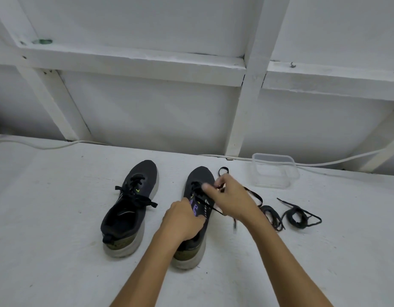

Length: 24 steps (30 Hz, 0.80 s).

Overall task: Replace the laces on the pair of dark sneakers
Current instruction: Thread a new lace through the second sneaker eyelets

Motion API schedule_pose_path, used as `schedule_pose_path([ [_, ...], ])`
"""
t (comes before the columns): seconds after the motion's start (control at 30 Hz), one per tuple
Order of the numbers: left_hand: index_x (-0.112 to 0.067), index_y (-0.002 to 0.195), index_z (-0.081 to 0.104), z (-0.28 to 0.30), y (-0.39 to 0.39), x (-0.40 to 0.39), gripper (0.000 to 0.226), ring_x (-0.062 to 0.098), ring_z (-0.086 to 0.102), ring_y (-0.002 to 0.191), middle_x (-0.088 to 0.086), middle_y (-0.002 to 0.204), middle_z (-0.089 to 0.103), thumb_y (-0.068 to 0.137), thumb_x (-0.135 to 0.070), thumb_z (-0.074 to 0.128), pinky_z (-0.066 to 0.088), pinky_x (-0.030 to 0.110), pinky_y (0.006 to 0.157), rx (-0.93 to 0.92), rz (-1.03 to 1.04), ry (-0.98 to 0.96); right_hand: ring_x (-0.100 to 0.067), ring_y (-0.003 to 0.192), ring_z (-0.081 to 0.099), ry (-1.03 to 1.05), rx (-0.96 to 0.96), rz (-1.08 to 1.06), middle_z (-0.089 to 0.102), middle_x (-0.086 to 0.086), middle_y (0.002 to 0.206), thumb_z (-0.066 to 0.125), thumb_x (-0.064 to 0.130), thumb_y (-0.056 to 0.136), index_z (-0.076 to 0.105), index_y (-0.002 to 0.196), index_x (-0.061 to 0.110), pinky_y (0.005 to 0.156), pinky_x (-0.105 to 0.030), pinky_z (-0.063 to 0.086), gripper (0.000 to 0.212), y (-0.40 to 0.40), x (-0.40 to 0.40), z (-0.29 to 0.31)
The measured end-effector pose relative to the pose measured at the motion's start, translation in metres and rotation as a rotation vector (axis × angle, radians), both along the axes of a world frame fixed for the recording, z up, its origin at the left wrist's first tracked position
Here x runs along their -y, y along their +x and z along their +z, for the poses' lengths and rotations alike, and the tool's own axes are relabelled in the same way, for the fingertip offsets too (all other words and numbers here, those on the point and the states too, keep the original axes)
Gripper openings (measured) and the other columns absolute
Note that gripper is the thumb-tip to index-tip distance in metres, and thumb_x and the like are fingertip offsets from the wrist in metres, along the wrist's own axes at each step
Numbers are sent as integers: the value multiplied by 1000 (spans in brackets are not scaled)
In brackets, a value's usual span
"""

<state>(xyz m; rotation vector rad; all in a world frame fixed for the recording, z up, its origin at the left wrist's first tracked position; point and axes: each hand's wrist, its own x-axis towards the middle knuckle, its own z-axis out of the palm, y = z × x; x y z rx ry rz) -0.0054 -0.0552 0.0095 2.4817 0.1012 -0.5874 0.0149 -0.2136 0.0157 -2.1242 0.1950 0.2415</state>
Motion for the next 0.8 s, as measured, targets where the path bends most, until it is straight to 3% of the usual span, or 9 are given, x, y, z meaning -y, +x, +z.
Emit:
schedule_pose_path([
  [0.1, -16, 118, 51, -1, 0, 0, 39, 27, 58, 104, 7, 120, 55, 90, -42, 61, 53, 39, 91, 3, 2, -1, -8, 77, 60, -224, -7, 193, 60, 14, 84, 69, 39, 94, 63, 93, 30, 57, -16, 38, 11, 3, 0, -9],
  [0.2, -15, 117, 53, -2, 0, -1, 39, 28, 59, 104, 8, 120, 56, 90, -41, 62, 53, 40, 92, 0, 7, -9, -7, 63, 58, -240, -39, 325, 63, 11, 71, 64, 33, 97, 67, 79, 23, 56, -20, 41, 21, 4, 6, -4],
  [0.3, -14, 118, 55, -2, 1, -2, 38, 29, 60, 104, 9, 120, 59, 90, -39, 61, 53, 40, 91, 4, 3, -16, -9, 46, 43, 363, 29, 309, 50, 7, 53, 61, 43, 94, 66, 78, 23, 48, -18, 37, 26, 0, 13, 17],
  [0.4, -14, 120, 55, -4, 1, -3, 39, 26, 61, 102, 7, 120, 59, 91, -39, 61, 53, 36, 89, -1, 7, -33, -9, 47, 31, 874, 70, 156, 48, 5, 61, 62, 38, 90, 63, 73, 28, 44, -19, 29, 20, 5, 24, 31],
  [0.43, -14, 120, 54, -5, 1, -3, 40, 26, 60, 102, 7, 120, 58, 91, -39, 61, 53, 35, 88, -3, 11, -32, -10, 48, 29, 844, 48, 91, 53, 5, 65, 59, 36, 88, 63, 72, 26, 44, -21, 27, 19, 6, 25, 31],
  [0.6, -14, 120, 54, -7, 1, -3, 43, 26, 61, 103, 6, 119, 58, 89, -43, 63, 53, 36, 88, 13, 27, -24, -5, 44, 40, 184, -119, 40, 75, 3, 80, 51, 23, 93, 64, 100, 19, 44, -17, 34, 16, -2, 16, 12],
  [0.67, -14, 119, 54, -7, 1, -2, 43, 26, 61, 101, 6, 117, 58, 89, -44, 62, 53, 35, 84, 17, 26, -14, 3, 50, 50, 95, -190, 84, 74, 2, 92, 56, 33, 95, 71, 98, 28, 52, -13, 38, 17, -6, 12, 9],
  [0.73, -14, 118, 54, -7, 2, -2, 41, 25, 61, 98, 6, 116, 58, 90, -44, 62, 52, 33, 80, 16, 18, -4, 1, 75, 62, 52, -198, 179, 75, 0, 104, 59, 45, 96, 78, 92, 27, 69, -20, 44, 26, -8, 10, 10],
  [0.8, -14, 116, 54, -7, 3, -2, 40, 25, 61, 97, 7, 116, 59, 90, -43, 62, 51, 32, 79, 17, 12, 4, 1, 83, 66, 147, -95, 196, 77, 7, 94, 61, 39, 99, 79, 90, 27, 72, -18, 46, 24, -10, 10, 18],
])
